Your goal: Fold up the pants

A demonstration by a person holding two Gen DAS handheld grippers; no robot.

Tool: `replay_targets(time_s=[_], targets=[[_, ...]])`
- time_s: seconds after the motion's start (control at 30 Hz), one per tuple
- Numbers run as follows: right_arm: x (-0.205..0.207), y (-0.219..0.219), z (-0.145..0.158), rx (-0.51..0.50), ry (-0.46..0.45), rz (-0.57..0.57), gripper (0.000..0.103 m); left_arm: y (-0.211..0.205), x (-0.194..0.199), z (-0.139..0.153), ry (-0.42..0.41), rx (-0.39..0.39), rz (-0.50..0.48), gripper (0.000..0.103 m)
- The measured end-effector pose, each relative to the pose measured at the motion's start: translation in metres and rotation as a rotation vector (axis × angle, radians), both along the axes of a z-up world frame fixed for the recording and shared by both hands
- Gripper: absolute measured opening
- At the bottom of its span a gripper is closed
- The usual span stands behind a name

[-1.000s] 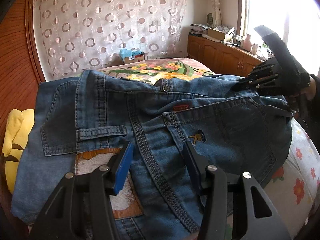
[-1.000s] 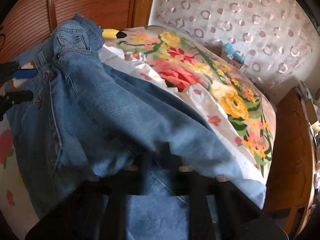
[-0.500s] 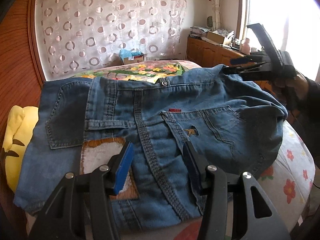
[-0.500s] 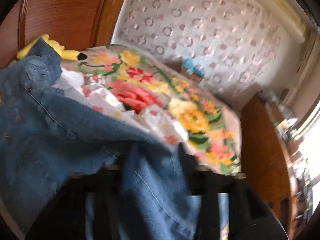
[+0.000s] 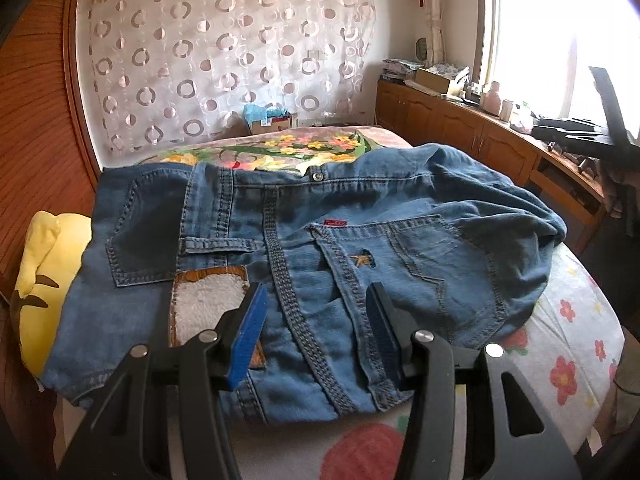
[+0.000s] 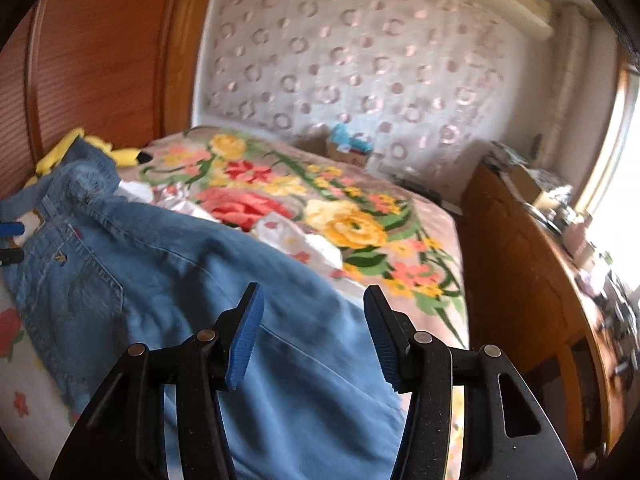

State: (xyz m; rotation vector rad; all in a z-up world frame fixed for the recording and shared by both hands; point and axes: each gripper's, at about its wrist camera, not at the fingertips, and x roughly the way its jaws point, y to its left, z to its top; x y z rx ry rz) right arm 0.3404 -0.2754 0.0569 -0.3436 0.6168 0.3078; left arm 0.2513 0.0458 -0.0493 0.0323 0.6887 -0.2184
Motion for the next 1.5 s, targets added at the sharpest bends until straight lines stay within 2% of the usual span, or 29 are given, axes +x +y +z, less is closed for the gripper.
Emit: replay_targets(time_s=[0.3,0.53,0.7,1.07,1.27,1.5], targets=[[-0.069,-0.048,0.045,0.037,-0.064,-0.069,0.053,-0.013,-0.042,0.037,-0.078,0.004,0.001,0.05],[-0.135,-0.048,0.082,0.07,-0.133,-0.065,0.054,-0.01,-0.075,0.057,-0.128,-0.007,0.038,0.05],[-0.168,-0.039,0.09,0.087,-0.146,-0.058,0.057,-0.001,-0.094,0.063,-0.148,-0.018,0.047,0.05],[-0.197,-0.002,0.082,0.171,-0.106,-0.032,0.059,0.011,-0.11,0.053,-0.144,-0.03,0.042,0.05],[-0.189,0.03,0.057,0.235,-0.054,-0.006,0.059,0.017,-0.105,0.038,-0.119,-0.032,0.042,0.05],[-0.168,0.073,0.023,0.207,-0.001,0.037,0.06,0.029,-0.094,0.021,-0.082,-0.033,0.065,0.05]])
